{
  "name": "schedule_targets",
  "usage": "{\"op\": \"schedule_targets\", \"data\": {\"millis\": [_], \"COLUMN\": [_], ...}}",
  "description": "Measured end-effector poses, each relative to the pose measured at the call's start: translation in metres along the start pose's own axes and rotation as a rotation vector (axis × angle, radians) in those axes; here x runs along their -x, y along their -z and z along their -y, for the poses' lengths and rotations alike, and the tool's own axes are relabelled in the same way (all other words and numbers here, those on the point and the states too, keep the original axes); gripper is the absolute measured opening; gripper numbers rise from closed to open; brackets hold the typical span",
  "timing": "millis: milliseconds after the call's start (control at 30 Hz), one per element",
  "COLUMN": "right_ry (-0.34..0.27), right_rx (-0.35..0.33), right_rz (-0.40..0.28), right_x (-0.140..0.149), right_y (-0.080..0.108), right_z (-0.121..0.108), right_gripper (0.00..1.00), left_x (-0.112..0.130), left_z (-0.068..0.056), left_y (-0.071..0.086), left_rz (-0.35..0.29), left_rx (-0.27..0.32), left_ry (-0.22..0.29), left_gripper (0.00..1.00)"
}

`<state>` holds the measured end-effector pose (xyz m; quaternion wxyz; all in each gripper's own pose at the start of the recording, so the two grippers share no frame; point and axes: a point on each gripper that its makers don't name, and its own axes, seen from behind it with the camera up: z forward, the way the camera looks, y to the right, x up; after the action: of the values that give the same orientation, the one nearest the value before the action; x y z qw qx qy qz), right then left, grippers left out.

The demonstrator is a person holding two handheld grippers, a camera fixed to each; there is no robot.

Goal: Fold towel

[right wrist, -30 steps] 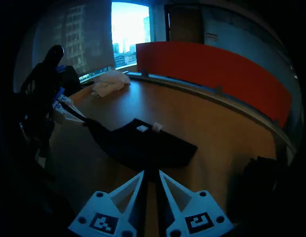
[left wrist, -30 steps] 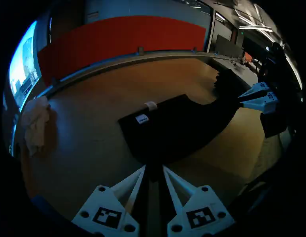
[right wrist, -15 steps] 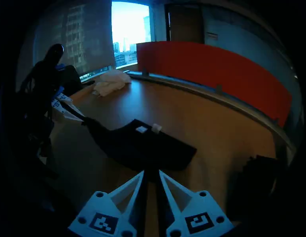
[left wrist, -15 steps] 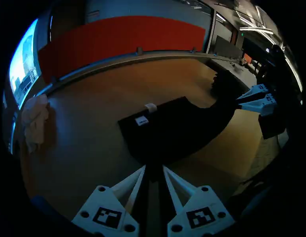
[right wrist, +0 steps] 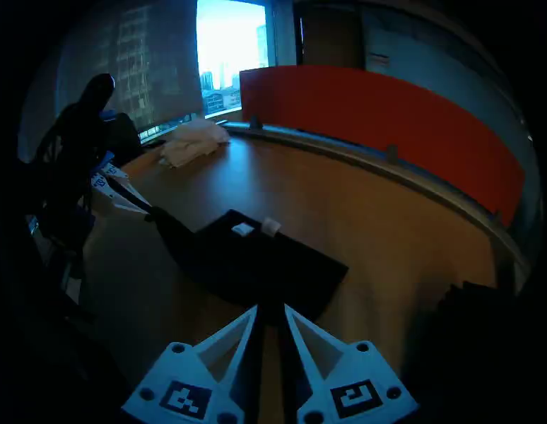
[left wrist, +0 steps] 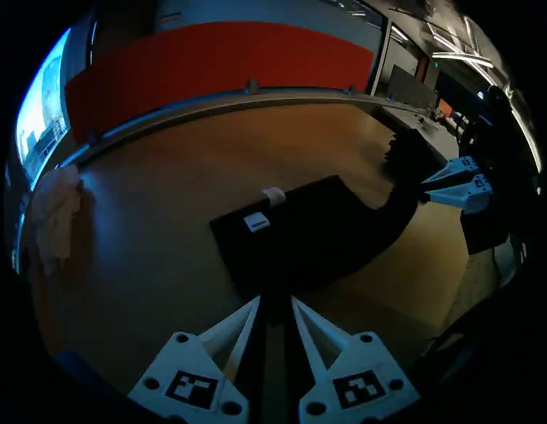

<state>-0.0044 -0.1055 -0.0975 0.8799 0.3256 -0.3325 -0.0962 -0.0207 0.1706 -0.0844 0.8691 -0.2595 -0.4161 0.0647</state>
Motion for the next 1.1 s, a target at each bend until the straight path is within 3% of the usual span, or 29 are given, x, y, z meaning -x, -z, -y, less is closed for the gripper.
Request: {"op": "schedule_targets", "data": {"millis": [467,1100], "right_ry": [-0.025,-0.051], "right_rx": [0.021,0.03], "right_rz": [0.03,0.091], "right_x": [-0.001,0.017], "right_y": [-0.046,-0.082], "right_z": [-0.038,-0.054], "right_gripper": [0.11,0.11], "left_x": [-0.023,-0.011], "left_z": [0.029,0.042], "left_y": [-0.048,-0.092], "left_rz": [0.013,0.062], "left_rx": [-0.011,-0.015], "left_ry": [0.0,-0.027], "left_gripper": [0.14,0.15]}}
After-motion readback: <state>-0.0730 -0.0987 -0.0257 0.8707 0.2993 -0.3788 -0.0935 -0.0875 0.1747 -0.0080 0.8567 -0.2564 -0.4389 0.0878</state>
